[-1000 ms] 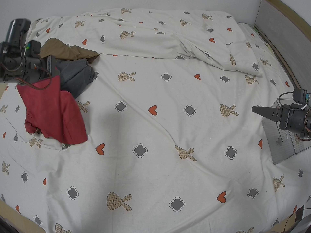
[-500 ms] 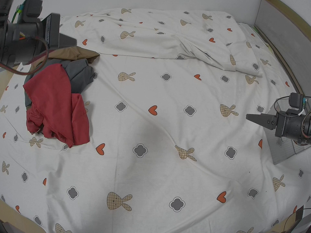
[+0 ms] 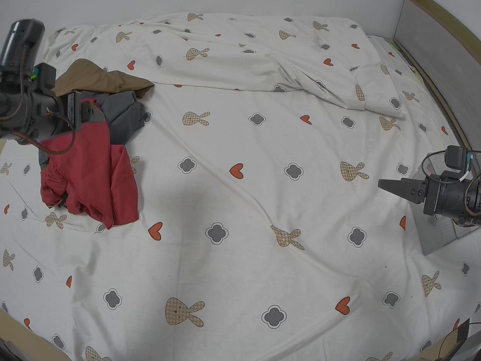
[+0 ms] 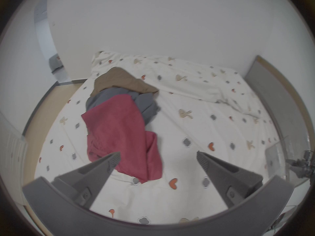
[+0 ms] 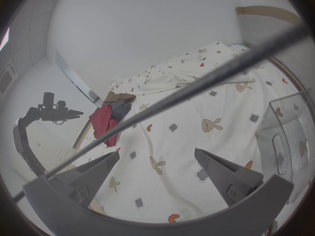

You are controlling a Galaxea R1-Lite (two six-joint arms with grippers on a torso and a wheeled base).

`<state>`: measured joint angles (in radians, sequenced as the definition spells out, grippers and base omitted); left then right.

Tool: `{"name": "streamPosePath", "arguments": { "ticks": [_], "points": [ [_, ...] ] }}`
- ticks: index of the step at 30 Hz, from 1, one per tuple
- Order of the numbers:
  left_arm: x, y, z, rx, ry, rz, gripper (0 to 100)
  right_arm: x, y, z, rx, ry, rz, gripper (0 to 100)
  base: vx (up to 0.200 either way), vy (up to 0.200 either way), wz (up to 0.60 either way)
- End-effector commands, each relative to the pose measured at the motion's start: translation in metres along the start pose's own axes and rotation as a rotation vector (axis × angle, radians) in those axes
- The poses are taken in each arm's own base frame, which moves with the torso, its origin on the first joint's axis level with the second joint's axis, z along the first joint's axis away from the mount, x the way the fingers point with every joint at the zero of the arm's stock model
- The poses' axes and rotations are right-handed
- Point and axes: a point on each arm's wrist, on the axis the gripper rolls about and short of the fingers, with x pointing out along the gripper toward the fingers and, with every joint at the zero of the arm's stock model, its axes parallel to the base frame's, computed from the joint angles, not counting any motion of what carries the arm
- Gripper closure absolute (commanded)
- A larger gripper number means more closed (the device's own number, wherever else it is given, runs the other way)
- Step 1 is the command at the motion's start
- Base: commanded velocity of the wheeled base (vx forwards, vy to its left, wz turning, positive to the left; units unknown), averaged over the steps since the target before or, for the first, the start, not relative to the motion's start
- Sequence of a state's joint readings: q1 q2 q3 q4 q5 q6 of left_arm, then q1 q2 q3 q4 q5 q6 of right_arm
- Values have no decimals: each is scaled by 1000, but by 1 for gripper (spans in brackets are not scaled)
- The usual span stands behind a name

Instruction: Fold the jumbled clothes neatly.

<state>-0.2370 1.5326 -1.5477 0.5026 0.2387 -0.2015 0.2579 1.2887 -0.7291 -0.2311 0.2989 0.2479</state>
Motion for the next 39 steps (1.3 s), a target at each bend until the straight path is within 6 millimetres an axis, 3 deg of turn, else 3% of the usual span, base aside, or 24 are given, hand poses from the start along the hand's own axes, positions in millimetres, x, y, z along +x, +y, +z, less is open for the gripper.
{"name": "streamPosePath", "arguments": {
  "ticks": [1, 12, 23, 32, 39],
  "points": [
    [50, 10, -14, -1, 110, 124, 0, 1, 1, -1, -2, 5, 5, 0, 0, 0, 0],
    [109, 27, -31, -3, 204, 271, 0, 1, 1, -1, -2, 5, 5, 0, 0, 0, 0],
    [161, 34, -52, 4, 277, 306, 0, 1, 0, -2, -3, 7, 4, 0, 0, 0, 0],
    [191, 49, -57, -3, 300, 342, 0, 1, 1, -2, -3, 6, 5, 0, 0, 0, 0],
    [201, 58, -54, 9, 296, 357, 0, 1, 1, -2, -4, 5, 6, 0, 0, 0, 0]
  ]
}}
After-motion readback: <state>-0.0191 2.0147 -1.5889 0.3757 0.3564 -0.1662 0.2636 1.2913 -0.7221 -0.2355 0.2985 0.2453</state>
